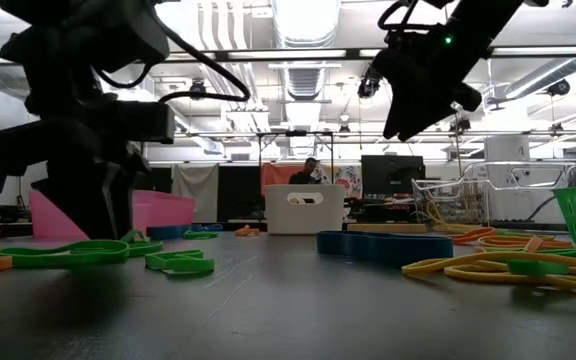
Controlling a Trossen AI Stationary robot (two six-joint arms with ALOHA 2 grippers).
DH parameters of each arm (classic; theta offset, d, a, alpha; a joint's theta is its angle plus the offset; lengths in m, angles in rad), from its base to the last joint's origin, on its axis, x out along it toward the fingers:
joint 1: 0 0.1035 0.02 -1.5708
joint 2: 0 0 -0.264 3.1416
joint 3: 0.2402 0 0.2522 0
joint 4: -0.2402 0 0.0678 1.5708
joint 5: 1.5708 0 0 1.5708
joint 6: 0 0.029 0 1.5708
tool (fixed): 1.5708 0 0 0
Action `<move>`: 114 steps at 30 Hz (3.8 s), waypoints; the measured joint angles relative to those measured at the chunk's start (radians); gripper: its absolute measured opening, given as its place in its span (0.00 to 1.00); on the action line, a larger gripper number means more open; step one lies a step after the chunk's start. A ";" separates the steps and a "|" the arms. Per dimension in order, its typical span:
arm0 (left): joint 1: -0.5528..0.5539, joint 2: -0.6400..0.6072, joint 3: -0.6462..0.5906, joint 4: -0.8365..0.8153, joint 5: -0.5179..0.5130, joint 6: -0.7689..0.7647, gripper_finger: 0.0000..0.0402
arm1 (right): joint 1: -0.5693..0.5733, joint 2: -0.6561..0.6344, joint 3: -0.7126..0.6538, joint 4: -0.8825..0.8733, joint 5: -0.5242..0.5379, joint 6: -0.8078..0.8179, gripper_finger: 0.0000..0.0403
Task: Sort rubber bands into baskets
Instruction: Put the green rubber band into the green bin
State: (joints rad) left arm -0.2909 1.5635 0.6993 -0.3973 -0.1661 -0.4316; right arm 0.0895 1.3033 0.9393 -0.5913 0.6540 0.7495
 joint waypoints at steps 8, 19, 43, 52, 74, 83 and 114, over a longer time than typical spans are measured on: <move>-0.001 0.001 -0.015 0.015 0.000 0.043 0.18 | 0.024 0.000 -0.004 0.062 0.001 0.001 0.41; -0.001 -0.092 0.001 0.005 -0.079 0.163 0.00 | 0.072 0.033 -0.009 0.297 0.001 -0.153 0.41; 0.028 -0.155 0.000 -0.111 -0.079 -0.212 0.24 | 0.094 0.149 -0.003 0.424 -0.024 -0.234 0.41; 0.044 -0.039 0.006 -0.089 -0.098 -0.241 0.40 | 0.094 0.150 -0.003 0.425 -0.034 -0.234 0.41; 0.045 -0.141 0.089 0.071 -0.140 0.074 0.00 | 0.111 0.294 -0.006 0.779 -0.187 -0.513 0.41; 0.047 -0.119 0.191 0.076 -0.217 0.180 0.00 | 0.082 0.453 0.088 0.901 -0.319 -0.541 0.41; 0.047 -0.138 0.204 0.043 -0.270 0.291 0.30 | 0.082 0.428 0.310 0.194 -0.410 -0.506 0.02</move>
State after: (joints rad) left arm -0.2436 1.4259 0.9031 -0.3546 -0.4362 -0.1402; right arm 0.1717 1.7313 1.2497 -0.3976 0.2439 0.2434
